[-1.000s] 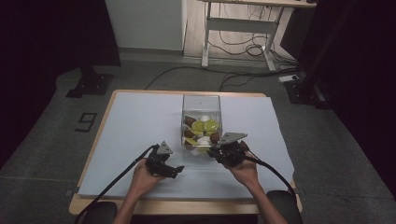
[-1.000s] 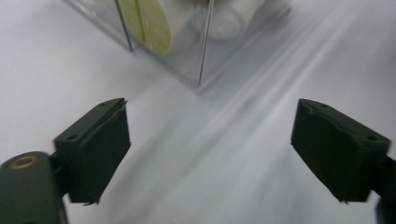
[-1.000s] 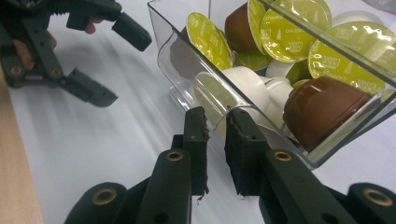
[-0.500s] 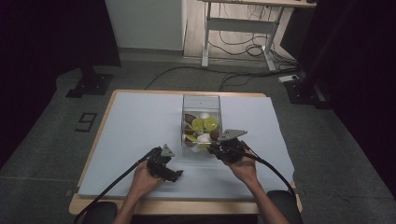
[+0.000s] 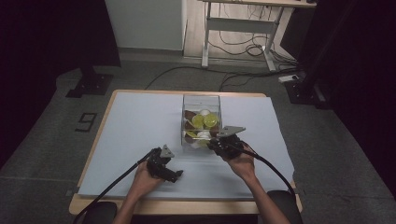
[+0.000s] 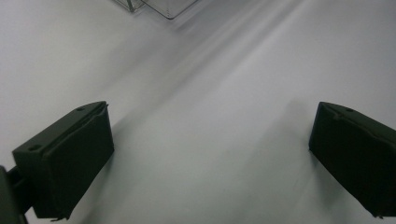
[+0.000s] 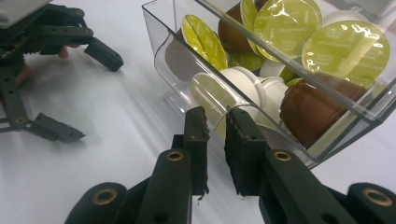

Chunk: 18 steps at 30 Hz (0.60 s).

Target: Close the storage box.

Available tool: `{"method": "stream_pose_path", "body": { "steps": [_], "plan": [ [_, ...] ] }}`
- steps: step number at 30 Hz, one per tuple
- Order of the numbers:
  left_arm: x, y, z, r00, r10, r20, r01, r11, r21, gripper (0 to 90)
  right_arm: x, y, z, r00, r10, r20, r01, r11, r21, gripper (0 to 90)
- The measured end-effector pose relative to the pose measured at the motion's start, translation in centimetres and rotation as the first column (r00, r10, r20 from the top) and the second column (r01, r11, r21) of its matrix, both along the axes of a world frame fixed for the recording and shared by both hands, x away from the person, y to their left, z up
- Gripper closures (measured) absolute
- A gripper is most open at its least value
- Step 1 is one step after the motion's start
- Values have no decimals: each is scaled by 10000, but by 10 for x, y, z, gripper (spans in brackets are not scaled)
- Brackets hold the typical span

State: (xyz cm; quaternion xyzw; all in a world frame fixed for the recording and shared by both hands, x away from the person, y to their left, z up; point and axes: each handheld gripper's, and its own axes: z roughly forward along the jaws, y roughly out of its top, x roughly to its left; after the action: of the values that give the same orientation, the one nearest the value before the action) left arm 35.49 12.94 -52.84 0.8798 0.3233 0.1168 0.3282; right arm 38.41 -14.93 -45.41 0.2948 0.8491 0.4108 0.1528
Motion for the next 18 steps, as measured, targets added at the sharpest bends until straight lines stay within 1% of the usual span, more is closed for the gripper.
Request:
{"method": "stream_pose_path", "body": {
  "steps": [7,12,18],
  "plan": [
    [0,0,0,10000,-4,-5,4,10000,4,0,5,2,-1,10000,-55,54,56,9999,-104,785],
    [0,0,0,10000,-5,2,5,10000,7,0,8,3,-1,9997,-207,138,209,9997,-155,789],
    [0,0,0,10000,-6,3,6,10000,10,0,12,3,-2,9992,-374,124,376,9993,-94,794]
  ]
}}
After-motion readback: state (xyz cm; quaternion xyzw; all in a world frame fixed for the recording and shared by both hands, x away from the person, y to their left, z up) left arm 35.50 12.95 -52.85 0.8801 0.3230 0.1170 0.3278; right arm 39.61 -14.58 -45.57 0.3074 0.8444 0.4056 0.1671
